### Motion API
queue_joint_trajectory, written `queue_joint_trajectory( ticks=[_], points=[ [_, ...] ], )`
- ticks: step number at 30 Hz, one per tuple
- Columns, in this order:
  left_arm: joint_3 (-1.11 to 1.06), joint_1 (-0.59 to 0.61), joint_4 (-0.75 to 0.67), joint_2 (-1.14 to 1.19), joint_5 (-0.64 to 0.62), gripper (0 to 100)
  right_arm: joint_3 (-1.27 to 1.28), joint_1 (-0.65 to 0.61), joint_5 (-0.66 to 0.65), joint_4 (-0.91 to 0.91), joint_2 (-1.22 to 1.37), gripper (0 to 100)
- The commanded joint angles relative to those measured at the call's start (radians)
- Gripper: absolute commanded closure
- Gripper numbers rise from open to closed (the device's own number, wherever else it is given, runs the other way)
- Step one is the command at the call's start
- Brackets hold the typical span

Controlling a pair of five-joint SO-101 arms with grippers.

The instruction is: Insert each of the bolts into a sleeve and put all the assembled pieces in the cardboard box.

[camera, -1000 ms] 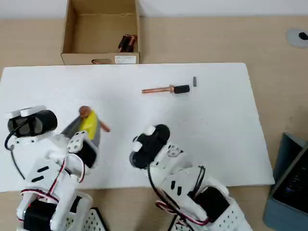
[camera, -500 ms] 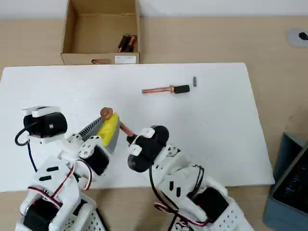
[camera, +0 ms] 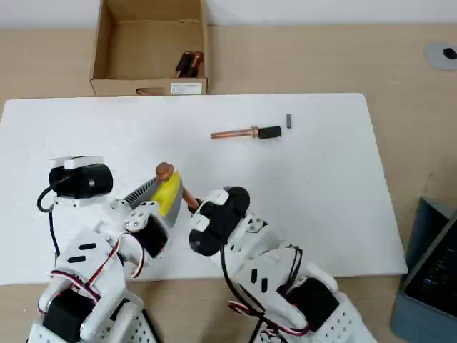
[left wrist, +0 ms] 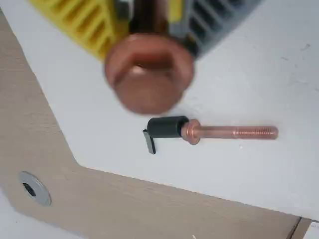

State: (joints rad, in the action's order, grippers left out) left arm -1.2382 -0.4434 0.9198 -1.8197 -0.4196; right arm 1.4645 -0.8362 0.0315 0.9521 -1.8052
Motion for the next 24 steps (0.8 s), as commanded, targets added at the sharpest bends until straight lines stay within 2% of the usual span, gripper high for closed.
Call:
queue_joint_trajectory(
  ticks=[1, 5, 8, 12, 15, 17, 19, 24],
  points=[
    [0.006, -0.057, -0.003, -0.004, 0.002, 100, -0.07, -0.012, 0.003, -0.031, -0.147, 98.9],
    [0.003, -0.152, 0.084, -0.004, 0.031, 100, -0.07, -0.012, 0.003, -0.031, -0.147, 98.9],
    [0.003, -0.181, 0.124, -0.004, 0.044, 100, -0.07, -0.012, 0.003, -0.031, -0.147, 98.9],
    [-0.015, -0.183, 0.138, -0.004, 0.058, 100, -0.07, -0.012, 0.003, -0.031, -0.147, 98.9],
    [-0.04, -0.167, 0.135, -0.004, 0.13, 100, -0.07, -0.012, 0.003, -0.031, -0.147, 98.9],
    [-0.035, -0.124, 0.135, -0.004, 0.14, 99, -0.07, -0.01, 0.003, -0.031, -0.147, 98.9],
    [-0.032, -0.091, 0.135, -0.004, 0.143, 96, -0.068, -0.01, 0.003, -0.031, -0.147, 98.9],
    [-0.031, -0.049, 0.137, -0.002, 0.143, 81, -0.064, -0.008, 0.003, -0.029, -0.147, 98.9]
  ],
)
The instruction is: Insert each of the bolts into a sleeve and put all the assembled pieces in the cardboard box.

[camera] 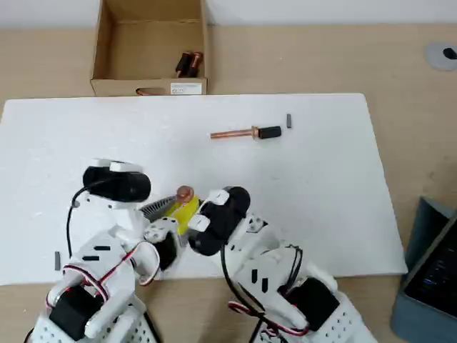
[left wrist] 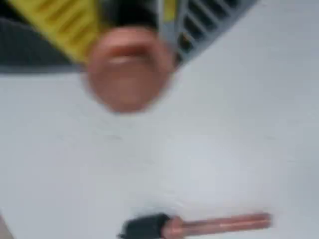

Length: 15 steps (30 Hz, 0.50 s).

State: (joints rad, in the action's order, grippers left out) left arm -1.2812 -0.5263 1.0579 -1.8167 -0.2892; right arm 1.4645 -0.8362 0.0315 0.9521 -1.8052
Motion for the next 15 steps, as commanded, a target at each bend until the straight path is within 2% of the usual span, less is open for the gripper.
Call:
queue_joint_trajectory(
  ticks=[1, 12, 15],
  points=[
    [0.012, 0.037, -0.002, -0.005, 0.012, 80, -0.064, -0.008, 0.003, -0.028, -0.147, 98.9],
    [0.06, 0.04, 0.005, -0.002, 0.006, 80, -0.044, -0.007, 0.006, -0.025, -0.147, 98.9],
    [0.091, 0.094, 0.003, -0.001, 0.014, 80, -0.044, -0.005, 0.006, -0.025, -0.147, 98.9]
  ],
)
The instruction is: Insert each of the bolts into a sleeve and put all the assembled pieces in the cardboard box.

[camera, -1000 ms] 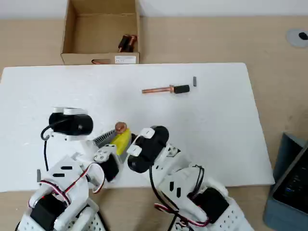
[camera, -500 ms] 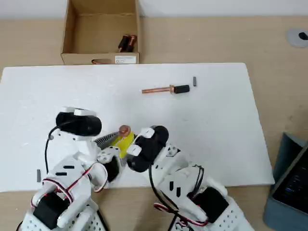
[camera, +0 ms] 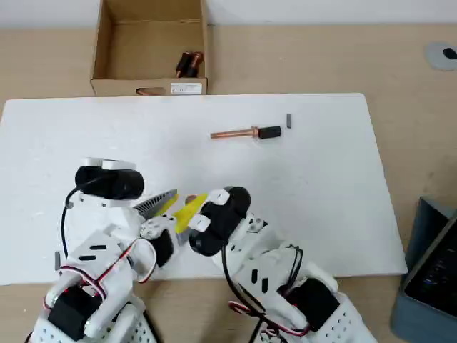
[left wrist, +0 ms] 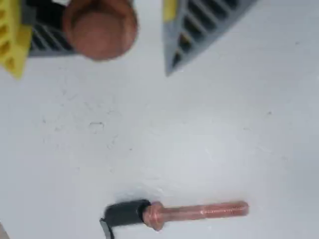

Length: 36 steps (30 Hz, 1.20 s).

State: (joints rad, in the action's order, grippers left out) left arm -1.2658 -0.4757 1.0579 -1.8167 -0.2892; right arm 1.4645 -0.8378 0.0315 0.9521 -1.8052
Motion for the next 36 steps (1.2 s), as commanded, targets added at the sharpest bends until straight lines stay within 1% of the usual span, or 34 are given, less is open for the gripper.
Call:
queue_joint_trajectory(
  ticks=[1, 3, 7, 9, 13, 18, 21, 26, 34, 36],
  points=[
    [0.086, 0.063, 0.0, -0.001, 0.014, 80, -0.044, -0.001, 0.006, -0.025, -0.147, 98.9],
    [0.103, 0.104, -0.002, -0.004, 0.037, 83, -0.044, 0.021, 0.008, -0.025, -0.147, 98.9],
    [0.129, 0.18, -0.003, -0.005, 0.12, 100, -0.045, 0.087, 0.008, -0.025, -0.147, 98.9],
    [0.132, 0.224, 0.0, -0.005, 0.146, 99, -0.048, 0.124, 0.008, -0.025, -0.147, 98.9],
    [0.086, 0.341, 0.002, -0.005, 0.178, 100, -0.056, 0.189, 0.008, -0.009, -0.133, 98.9],
    [-0.072, 0.503, -0.003, -0.005, 0.178, 100, -0.159, 0.197, 0.011, 0.069, -0.058, 98.9],
    [-0.166, 0.563, -0.003, -0.005, 0.21, 100, -0.249, 0.197, 0.043, 0.077, 0.044, 98.9],
    [-0.269, 0.591, -0.003, -0.005, 0.27, 100, -0.43, 0.197, 0.091, 0.071, 0.305, 98.9],
    [-0.364, 0.591, -0.003, -0.005, 0.275, 100, -0.8, 0.199, 0.115, 0.069, 0.739, 98.9],
    [-0.381, 0.591, -0.003, -0.005, 0.272, 100, -0.895, 0.219, 0.115, 0.064, 0.842, 98.9]
  ],
)
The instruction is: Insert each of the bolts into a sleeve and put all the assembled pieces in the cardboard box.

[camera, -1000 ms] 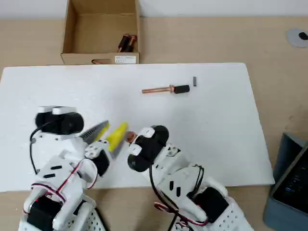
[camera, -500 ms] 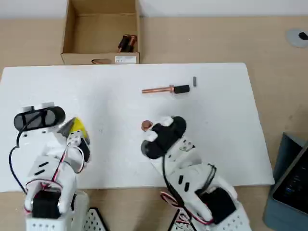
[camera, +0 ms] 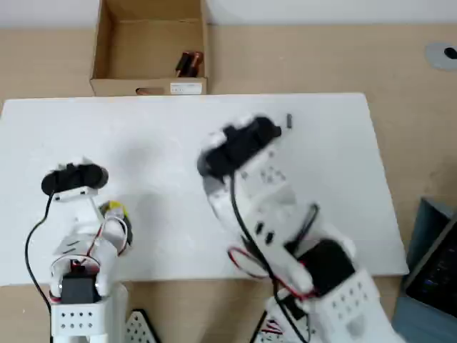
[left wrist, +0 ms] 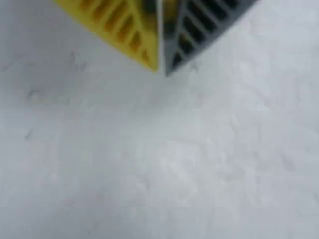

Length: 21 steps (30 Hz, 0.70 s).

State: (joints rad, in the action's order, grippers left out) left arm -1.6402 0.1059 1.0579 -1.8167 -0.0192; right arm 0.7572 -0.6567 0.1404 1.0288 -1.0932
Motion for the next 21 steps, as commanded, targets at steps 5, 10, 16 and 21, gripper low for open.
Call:
queue_joint_trajectory(
  ticks=[5, 10, 16, 21],
  points=[
    [-0.006, 0.009, -0.003, -0.005, 0.003, 100, -0.412, 0.119, 0.0, -0.086, 0.397, 98.9],
    [-0.006, 0.003, -0.003, -0.005, 0.005, 100, -0.665, 0.174, 0.0, -0.107, 0.668, 98.9],
    [-0.006, 0.008, -0.003, -0.005, -0.002, 100, -0.966, 0.191, -0.041, -0.107, 0.96, 98.8],
    [-0.006, 0.008, -0.003, -0.005, -0.002, 100, -1.214, 0.191, -0.091, -0.109, 1.198, 98.8]
  ],
)
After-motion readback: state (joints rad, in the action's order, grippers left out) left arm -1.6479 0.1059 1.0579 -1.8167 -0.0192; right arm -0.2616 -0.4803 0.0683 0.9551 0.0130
